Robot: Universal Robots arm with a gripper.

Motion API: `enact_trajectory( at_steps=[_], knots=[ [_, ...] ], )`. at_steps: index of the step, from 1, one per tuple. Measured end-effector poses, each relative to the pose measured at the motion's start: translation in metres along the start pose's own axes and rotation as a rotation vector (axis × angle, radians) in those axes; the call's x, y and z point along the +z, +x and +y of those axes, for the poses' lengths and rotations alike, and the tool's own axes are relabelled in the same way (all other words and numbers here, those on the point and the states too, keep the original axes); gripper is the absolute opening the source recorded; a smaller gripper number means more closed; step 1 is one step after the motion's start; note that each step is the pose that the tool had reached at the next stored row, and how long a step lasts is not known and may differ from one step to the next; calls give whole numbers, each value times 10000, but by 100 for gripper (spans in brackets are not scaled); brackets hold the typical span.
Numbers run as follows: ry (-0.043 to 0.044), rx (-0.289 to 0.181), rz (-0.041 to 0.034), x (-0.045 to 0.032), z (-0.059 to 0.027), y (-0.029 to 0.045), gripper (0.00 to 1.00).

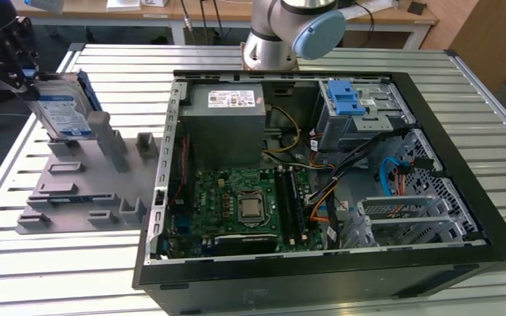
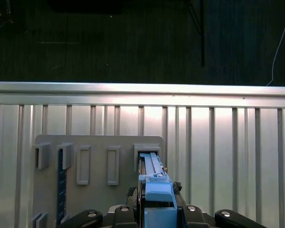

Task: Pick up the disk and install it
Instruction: 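Pick up the disk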

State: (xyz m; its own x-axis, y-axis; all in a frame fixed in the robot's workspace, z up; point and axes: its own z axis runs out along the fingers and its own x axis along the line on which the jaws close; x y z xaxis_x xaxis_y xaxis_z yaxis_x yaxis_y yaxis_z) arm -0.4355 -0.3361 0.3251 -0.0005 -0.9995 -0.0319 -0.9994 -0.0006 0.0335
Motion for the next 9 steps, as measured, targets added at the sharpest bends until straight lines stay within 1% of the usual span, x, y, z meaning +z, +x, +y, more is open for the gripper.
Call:
enact_trajectory(
  at_steps=[9],
  knots=[
    [-1, 0, 0, -36, 1, -1, 36]
  ],
)
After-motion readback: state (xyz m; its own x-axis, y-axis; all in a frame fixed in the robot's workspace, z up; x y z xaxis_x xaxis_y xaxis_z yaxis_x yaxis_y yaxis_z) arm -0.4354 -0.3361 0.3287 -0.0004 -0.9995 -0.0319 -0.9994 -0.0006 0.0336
